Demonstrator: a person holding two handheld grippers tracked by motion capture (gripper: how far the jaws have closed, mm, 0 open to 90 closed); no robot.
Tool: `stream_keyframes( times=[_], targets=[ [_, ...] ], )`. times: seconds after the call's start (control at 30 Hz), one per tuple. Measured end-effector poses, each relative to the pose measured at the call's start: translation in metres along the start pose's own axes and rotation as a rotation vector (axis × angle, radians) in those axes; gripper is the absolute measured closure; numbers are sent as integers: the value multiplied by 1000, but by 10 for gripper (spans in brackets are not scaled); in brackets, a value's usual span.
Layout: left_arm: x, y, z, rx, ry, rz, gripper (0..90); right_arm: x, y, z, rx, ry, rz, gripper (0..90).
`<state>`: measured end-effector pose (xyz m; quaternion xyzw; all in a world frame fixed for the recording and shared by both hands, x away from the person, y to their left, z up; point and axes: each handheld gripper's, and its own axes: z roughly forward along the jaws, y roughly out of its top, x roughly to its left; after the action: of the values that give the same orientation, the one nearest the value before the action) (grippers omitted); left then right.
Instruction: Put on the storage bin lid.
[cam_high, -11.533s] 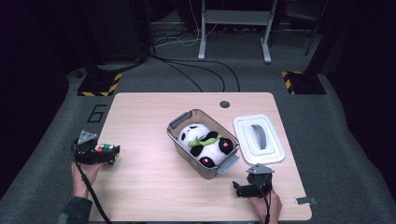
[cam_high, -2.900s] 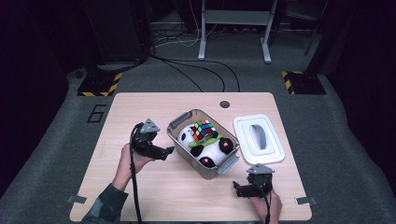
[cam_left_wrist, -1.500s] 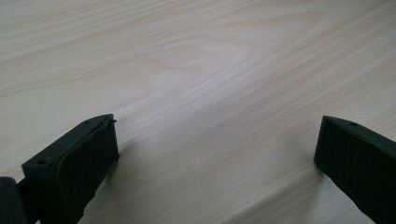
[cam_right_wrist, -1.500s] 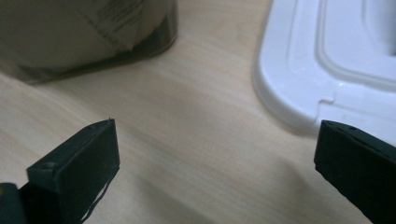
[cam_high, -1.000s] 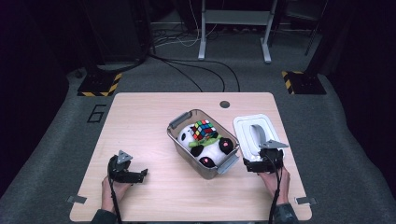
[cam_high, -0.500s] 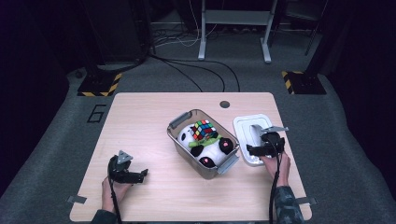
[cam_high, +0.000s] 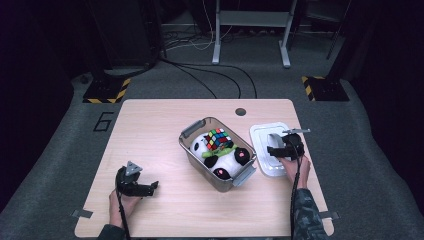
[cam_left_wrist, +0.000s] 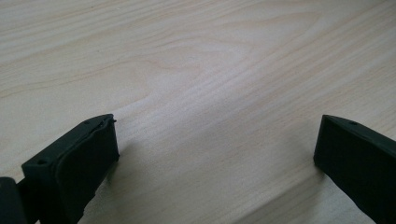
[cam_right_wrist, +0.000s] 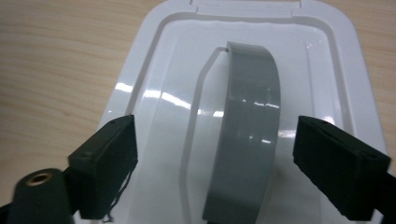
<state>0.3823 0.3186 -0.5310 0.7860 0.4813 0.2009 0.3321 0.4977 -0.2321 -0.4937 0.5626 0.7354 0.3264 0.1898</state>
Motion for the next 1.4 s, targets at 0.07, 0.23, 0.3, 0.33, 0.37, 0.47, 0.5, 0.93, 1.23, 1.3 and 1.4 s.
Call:
stream_keyframes(
  times=[0.07,0.23,0.3,0.33,0.37,0.47,0.5,0.93,1.23,1.3,1.4],
  targets=[
    [0,0,0,0,0,0,0,-2,2,3,-10,-20,-5,186],
    [0,0,0,0,0,0,0,-8,7,9,4,-26,38,377],
    [0,0,0,0,0,0,0,-10,8,10,10,-25,36,435],
    [0,0,0,0,1,-2,0,-10,8,10,5,-26,38,468],
    [0,0,0,0,0,-1,0,-11,8,11,0,-29,32,514],
    [0,0,0,0,0,0,0,-10,8,12,13,-29,31,622],
    [0,0,0,-1,0,-2,0,-10,8,12,11,-29,30,627],
    [0,0,0,-1,1,-3,0,-7,11,1,24,12,-34,665],
    [0,0,0,-1,0,-3,0,-7,16,-15,7,35,-46,665],
    [0,0,0,-2,1,-4,0,-8,18,-20,0,44,-66,665],
    [0,0,0,-2,1,-5,0,-6,20,-25,-8,48,-62,665]
  ],
)
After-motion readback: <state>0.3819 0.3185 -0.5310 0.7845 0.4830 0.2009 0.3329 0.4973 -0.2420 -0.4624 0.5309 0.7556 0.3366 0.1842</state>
